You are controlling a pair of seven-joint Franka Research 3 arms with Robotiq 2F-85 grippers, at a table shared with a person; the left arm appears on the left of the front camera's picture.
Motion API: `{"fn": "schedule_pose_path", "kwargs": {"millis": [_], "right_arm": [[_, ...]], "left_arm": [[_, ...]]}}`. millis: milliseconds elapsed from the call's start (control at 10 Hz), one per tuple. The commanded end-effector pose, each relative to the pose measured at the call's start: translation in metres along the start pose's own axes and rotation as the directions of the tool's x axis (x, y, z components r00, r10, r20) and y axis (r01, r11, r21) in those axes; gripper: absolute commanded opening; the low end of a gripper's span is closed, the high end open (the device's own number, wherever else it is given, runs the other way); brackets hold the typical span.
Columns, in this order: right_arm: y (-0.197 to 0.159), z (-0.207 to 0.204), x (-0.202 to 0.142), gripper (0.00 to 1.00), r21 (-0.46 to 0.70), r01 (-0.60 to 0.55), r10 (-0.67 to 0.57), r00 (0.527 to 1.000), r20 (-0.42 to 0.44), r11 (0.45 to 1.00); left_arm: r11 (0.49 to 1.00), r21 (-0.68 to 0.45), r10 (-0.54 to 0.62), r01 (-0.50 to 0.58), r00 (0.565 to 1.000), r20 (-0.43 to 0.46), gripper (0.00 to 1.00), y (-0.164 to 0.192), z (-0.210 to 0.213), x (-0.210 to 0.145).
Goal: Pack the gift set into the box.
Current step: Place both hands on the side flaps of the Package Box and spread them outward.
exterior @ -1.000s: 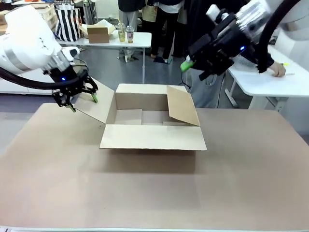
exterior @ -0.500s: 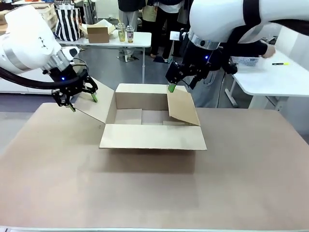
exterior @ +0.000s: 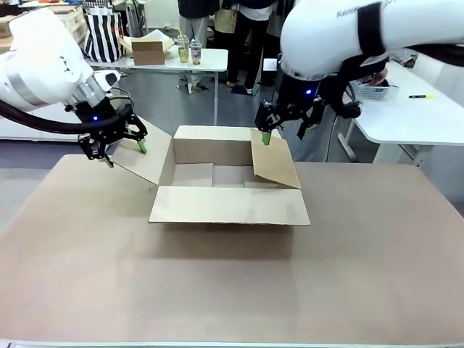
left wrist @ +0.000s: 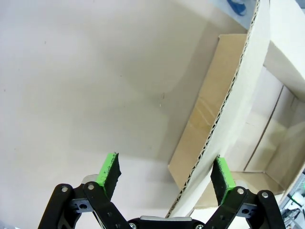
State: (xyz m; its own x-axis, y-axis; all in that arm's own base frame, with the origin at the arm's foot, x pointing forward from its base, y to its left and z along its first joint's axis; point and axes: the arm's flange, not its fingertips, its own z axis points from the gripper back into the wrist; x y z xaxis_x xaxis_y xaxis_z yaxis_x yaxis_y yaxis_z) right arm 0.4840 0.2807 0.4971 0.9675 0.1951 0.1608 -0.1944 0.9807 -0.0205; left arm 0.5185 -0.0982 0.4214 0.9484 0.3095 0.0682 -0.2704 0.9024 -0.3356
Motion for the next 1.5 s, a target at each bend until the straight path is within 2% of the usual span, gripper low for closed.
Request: {"fn": "schedule_pose_path", "kwargs": {"millis": [0,200,300,500,700,1000,1100,1200,1400], "right_arm": [[0.06,-0.009,0.044,1.0,-0.211,0.3,-0.331,0.935,-0.128,0.93],[0.084,-0.021,0.065,1.0,-0.243,0.339,-0.379,0.914,-0.147,0.909],[0.09,-0.027,0.07,1.0,-0.275,0.393,-0.435,0.893,-0.115,0.878],[0.111,-0.041,0.076,1.0,-0.3,0.389,-0.427,0.902,-0.07,0.871],[0.123,-0.062,0.084,1.0,-0.409,0.368,-0.408,0.913,-0.01,0.835],[0.103,-0.097,0.092,1.0,-0.472,0.357,-0.409,0.912,-0.009,0.806],[0.095,-0.101,0.089,1.0,-0.498,0.365,-0.416,0.909,0.009,0.787],[0.086,-0.104,0.085,1.0,-0.498,0.357,-0.41,0.912,0.003,0.79],[0.067,-0.089,0.076,1.0,-0.53,0.381,-0.422,0.905,0.048,0.758]], "left_arm": [[1.0,0.013,0.011,-0.011,1.0,-0.004,1.0,0.0,0.003,0.0],[1.0,0.013,0.011,-0.011,1.0,-0.004,1.0,0.0,0.003,0.0],[1.0,0.013,0.011,-0.011,1.0,-0.004,1.0,0.0,0.003,0.0],[1.0,0.013,0.011,-0.011,1.0,-0.004,1.0,0.0,0.003,0.0],[1.0,0.013,0.011,-0.011,1.0,-0.004,1.0,0.0,0.003,0.0],[1.0,0.013,0.011,-0.011,1.0,-0.004,1.0,0.0,0.003,0.0],[1.0,0.013,0.011,-0.011,1.0,-0.004,1.0,0.0,0.003,0.0],[1.0,0.013,0.011,-0.011,1.0,-0.004,1.0,0.0,0.003,0.0],[1.0,0.013,0.011,-0.011,1.0,-0.004,1.0,0.0,0.003,0.0]]}}
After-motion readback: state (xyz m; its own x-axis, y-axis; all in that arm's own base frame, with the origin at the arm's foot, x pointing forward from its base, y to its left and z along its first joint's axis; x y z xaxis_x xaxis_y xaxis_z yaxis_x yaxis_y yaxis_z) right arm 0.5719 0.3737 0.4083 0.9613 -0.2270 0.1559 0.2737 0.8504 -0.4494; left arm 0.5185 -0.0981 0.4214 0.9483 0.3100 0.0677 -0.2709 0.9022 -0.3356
